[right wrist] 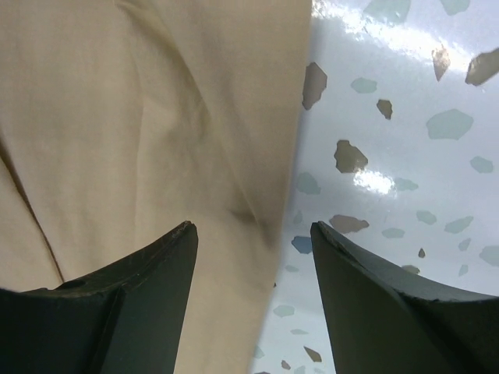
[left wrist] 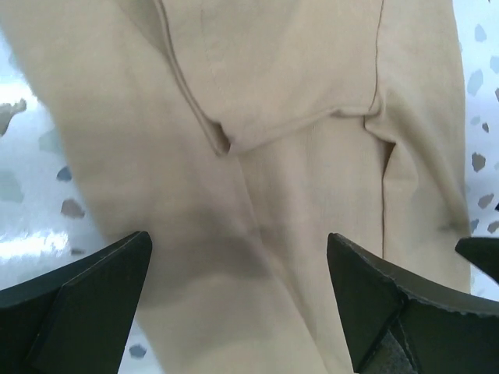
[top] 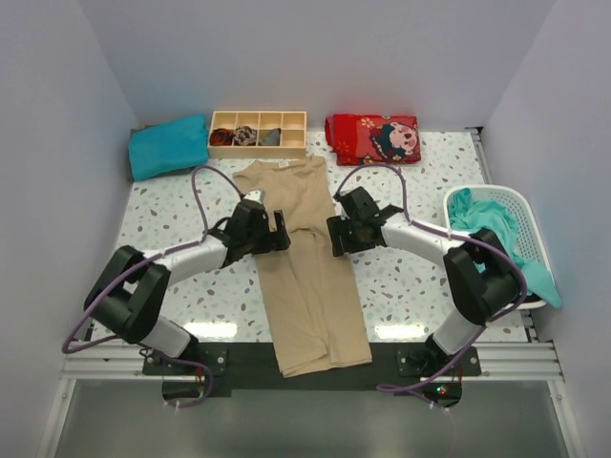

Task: Fold and stack the t-shirts
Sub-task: Grab the bottom of the folded rectangular tshirt with both arms

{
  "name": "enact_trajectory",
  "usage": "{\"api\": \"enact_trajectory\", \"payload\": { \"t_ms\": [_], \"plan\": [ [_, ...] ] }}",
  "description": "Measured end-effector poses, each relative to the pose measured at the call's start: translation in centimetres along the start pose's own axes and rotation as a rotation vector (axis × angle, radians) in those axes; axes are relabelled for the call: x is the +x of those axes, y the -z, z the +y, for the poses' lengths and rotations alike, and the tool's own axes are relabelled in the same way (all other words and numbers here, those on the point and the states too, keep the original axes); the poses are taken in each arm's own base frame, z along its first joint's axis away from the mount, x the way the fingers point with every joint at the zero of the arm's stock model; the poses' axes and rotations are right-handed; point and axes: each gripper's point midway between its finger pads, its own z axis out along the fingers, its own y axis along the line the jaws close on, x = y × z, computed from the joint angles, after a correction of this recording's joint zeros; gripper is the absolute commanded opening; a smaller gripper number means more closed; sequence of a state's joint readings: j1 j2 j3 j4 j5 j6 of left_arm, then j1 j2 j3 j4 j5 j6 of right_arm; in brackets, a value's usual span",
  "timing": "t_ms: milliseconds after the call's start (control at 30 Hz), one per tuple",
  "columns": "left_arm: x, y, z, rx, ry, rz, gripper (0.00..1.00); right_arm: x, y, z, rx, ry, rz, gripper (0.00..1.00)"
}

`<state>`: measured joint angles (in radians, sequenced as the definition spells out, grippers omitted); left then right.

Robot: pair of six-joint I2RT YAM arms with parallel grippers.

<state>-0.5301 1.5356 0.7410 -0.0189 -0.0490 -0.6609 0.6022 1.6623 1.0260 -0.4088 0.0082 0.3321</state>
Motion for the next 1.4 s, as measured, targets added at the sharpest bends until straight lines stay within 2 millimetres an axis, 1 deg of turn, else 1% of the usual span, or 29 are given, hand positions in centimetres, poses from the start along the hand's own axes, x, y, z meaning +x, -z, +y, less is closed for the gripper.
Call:
{"api": "enact_trajectory", "payload": {
  "t_ms": [100,267,333,400,467,500,600,667,733,800,900,1033,1133,1233,1333,1400],
  "plan": [
    [0.4,2.1,0.2,0.011,-0.009,-0.009,1.00,0.5,0.8,-0.3,0.010,0.000,0.003,0.65],
    [0.2,5.5,-0.5,0.075,-0.028,-0.056,1.00,1.9,3.4,-1.0,0.019,-0.010,-0.005,0.65],
    [1.0,6.5,-0.8,0.116,-0.033,-0.054,1.00,2.9,4.2,-1.2,0.015,-0.024,-0.003,0.66],
    [2.9,7.2,-1.2,0.161,-0.052,-0.025,1.00,4.4,4.7,-1.1,0.000,-0.038,0.011,0.66],
    [5.9,7.9,-1.7,0.215,-0.083,0.035,1.00,5.9,5.1,-0.8,-0.017,-0.038,0.024,0.66],
    [7.9,8.2,-2.0,0.243,-0.103,0.078,1.00,6.9,5.5,-0.3,-0.037,-0.033,0.036,0.66],
    [12.2,9.1,-3.0,0.306,-0.149,0.185,1.00,8.3,6.0,1.1,-0.065,-0.014,0.047,0.66],
    [14.5,9.8,-3.4,0.334,-0.171,0.237,1.00,9.1,6.3,1.9,-0.083,-0.014,0.050,0.66],
    [16.0,10.5,-4.0,0.362,-0.182,0.251,1.00,10.1,6.4,2.1,-0.087,-0.026,0.060,0.66],
    [17.2,11.2,-4.3,0.379,-0.184,0.258,1.00,11.2,6.5,1.7,-0.084,-0.062,0.065,0.66],
    [17.9,11.7,-4.5,0.381,-0.170,0.244,1.00,13.0,6.7,1.0,-0.080,-0.112,0.072,0.66],
    [18.3,11.9,-4.6,0.380,-0.136,0.214,1.00,14.6,7.0,0.5,-0.084,-0.163,0.072,0.66],
    [18.8,12.1,-4.8,0.376,-0.128,0.209,1.00,15.3,7.0,0.5,-0.084,-0.188,0.089,0.65],
    [19.6,12.7,-5.0,0.364,-0.142,0.222,1.00,16.3,7.2,0.8,-0.079,-0.191,0.116,0.65],
    [20.5,13.8,-4.4,0.319,-0.167,0.253,1.00,17.0,7.5,1.0,-0.067,-0.184,0.129,0.65],
    [20.7,14.4,-3.4,0.273,-0.178,0.267,1.00,17.2,7.7,0.6,-0.043,-0.191,0.123,0.65]
  ]
}}
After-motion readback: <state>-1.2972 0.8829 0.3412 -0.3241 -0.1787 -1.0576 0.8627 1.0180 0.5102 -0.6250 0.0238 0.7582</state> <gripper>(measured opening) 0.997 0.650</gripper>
